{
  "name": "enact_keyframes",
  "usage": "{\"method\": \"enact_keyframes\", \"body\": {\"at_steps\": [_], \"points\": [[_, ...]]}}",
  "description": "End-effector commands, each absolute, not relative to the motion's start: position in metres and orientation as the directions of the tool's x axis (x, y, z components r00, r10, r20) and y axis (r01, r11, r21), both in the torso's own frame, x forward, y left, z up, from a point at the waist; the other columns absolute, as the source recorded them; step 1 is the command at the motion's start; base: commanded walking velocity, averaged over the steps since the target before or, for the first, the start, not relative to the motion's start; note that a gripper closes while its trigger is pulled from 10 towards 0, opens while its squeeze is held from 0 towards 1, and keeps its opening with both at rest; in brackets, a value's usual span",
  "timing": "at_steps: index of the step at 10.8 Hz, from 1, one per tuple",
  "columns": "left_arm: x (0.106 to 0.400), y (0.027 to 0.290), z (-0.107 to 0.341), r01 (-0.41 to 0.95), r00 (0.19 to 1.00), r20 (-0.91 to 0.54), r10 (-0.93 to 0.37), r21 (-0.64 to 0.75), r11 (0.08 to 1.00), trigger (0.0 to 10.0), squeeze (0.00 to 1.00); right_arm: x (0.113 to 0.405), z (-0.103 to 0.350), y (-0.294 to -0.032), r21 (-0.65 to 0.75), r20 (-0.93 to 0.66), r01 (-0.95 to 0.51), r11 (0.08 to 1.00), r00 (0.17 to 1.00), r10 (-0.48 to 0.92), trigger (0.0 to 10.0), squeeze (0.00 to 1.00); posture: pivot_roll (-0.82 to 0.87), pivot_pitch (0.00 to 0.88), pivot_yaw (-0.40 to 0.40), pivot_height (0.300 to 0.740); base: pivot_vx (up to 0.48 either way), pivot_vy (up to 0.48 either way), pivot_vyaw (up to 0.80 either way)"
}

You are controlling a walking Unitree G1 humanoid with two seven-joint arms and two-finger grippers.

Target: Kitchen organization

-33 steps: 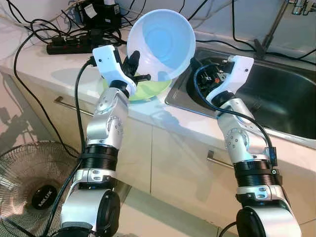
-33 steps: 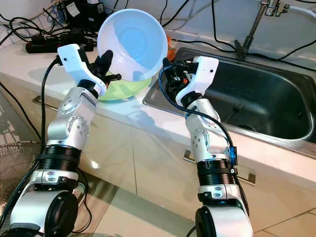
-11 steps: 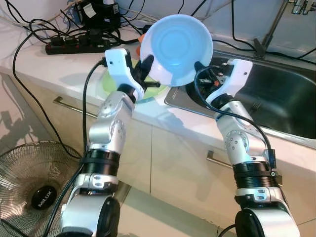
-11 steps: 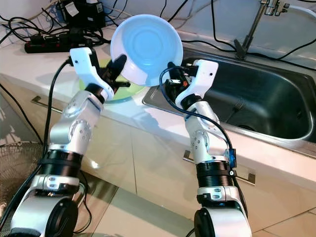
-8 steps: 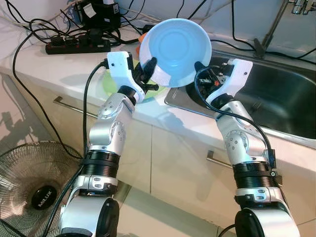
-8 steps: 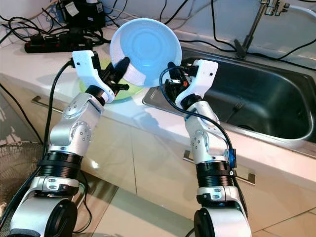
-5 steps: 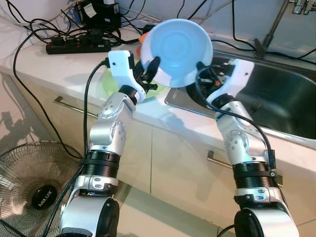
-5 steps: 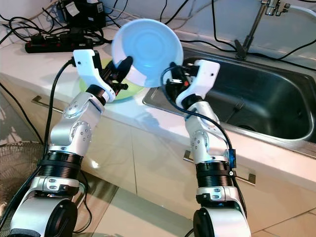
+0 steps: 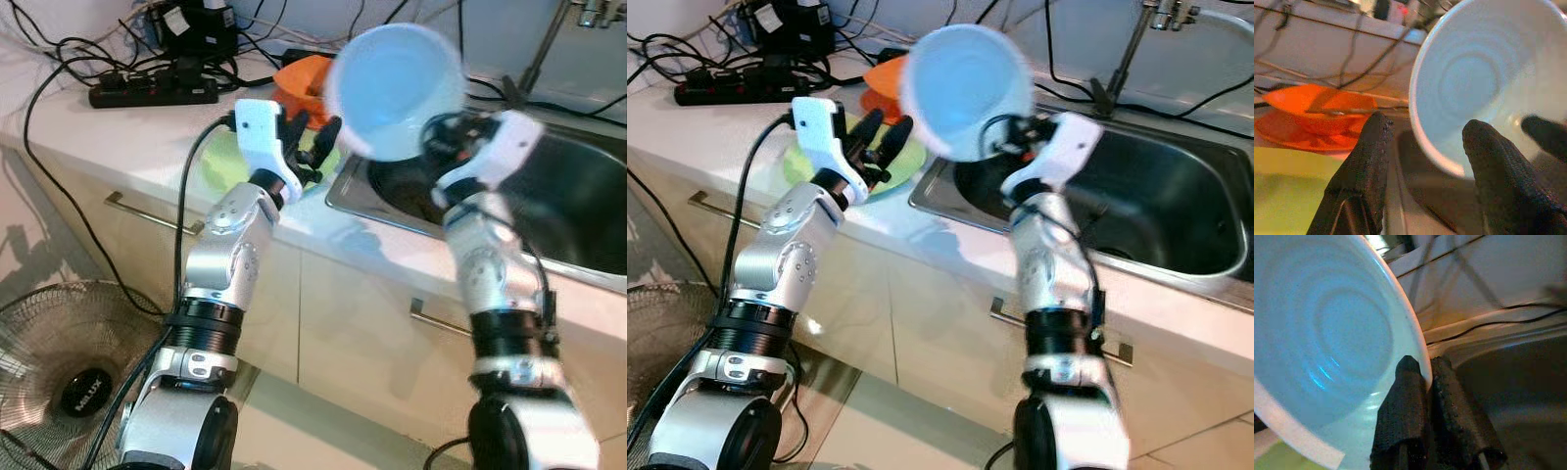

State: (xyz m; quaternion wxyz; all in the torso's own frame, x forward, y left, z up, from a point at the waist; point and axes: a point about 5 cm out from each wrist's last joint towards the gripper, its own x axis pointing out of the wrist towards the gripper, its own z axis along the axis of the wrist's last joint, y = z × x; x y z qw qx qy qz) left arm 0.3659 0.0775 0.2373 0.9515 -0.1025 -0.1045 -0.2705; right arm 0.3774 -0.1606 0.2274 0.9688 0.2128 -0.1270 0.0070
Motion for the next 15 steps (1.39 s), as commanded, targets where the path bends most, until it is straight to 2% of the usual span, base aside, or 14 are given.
{"method": "enact_keyframes", "body": {"at_steps": [1, 2, 3, 5, 7, 8, 9, 12, 15], "points": [[0.363, 0.073, 0.236, 0.566, 0.814, 0.232, -0.533, -0.105, 0.818, 10.0, 0.0, 0.38, 0.237, -0.171, 0.417, 0.27, -0.011, 0.909, 0.956, -0.113, 0.0, 0.0, 0.1, 0.047, 0.003, 0.74, 0.0, 0.0, 0.0], [0.359, 0.068, 0.233, 0.592, 0.797, 0.212, -0.566, -0.082, 0.802, 10.0, 0.0, 0.383, 0.232, -0.178, 0.358, 0.239, 0.064, 0.932, 0.958, -0.157, 9.9, 0.0, 0.11, 0.044, 0.0, 0.74, 0.0, 0.0, 0.0], [0.354, 0.063, 0.231, 0.619, 0.779, 0.19, -0.598, -0.076, 0.782, 10.0, 0.0, 0.384, 0.23, -0.183, 0.24, 0.241, 0.122, 0.963, 0.954, -0.181, 10.0, 0.0, 0.12, 0.041, -0.004, 0.74, 0.0, 0.0, 0.0], [0.341, 0.058, 0.226, 0.664, 0.744, 0.144, -0.652, -0.051, 0.746, 10.0, 0.0, 0.388, 0.224, -0.194, -0.002, 0.26, 0.254, 0.967, 0.934, -0.245, 10.0, 0.0, 0.13, 0.04, -0.011, 0.74, 0.0, 0.0, 0.0], [0.334, 0.057, 0.221, 0.684, 0.729, 0.099, -0.677, -0.054, 0.728, 10.0, 0.0, 0.392, 0.223, -0.191, -0.214, 0.295, 0.268, 0.939, 0.935, -0.199, 10.0, 0.0, 0.13, 0.046, -0.014, 0.74, 0.0, 0.0, 0.0], [0.332, 0.056, 0.219, 0.685, 0.728, 0.077, -0.681, -0.06, 0.726, 10.0, 0.0, 0.394, 0.221, -0.189, -0.251, 0.301, 0.265, 0.931, 0.935, -0.185, 10.0, 0.0, 0.13, 0.049, -0.013, 0.74, 0.0, 0.0, 0.0], [0.327, 0.056, 0.212, 0.687, 0.726, 0.017, -0.688, -0.059, 0.724, 10.0, 0.0, 0.396, 0.213, -0.186, -0.347, 0.298, 0.261, 0.901, 0.941, -0.158, 10.0, 0.0, 0.14, 0.055, -0.012, 0.74, 0.0, 0.0, 0.0], [0.323, 0.057, 0.208, 0.673, 0.735, -0.05, -0.676, -0.064, 0.737, 10.0, 0.0, 0.399, 0.196, -0.178, -0.451, 0.243, 0.204, 0.869, 0.965, -0.101, 10.0, 0.0, 0.15, 0.062, -0.017, 0.74, 0.0, 0.0, 0.0], [0.319, 0.056, 0.208, 0.676, 0.731, -0.068, -0.679, -0.061, 0.734, 10.0, 0.0, 0.399, 0.185, -0.173, -0.482, 0.198, 0.167, 0.86, 0.977, -0.079, 10.0, 0.0, 0.16, 0.066, -0.018, 0.74, 0.0, 0.0, 0.0]]}}
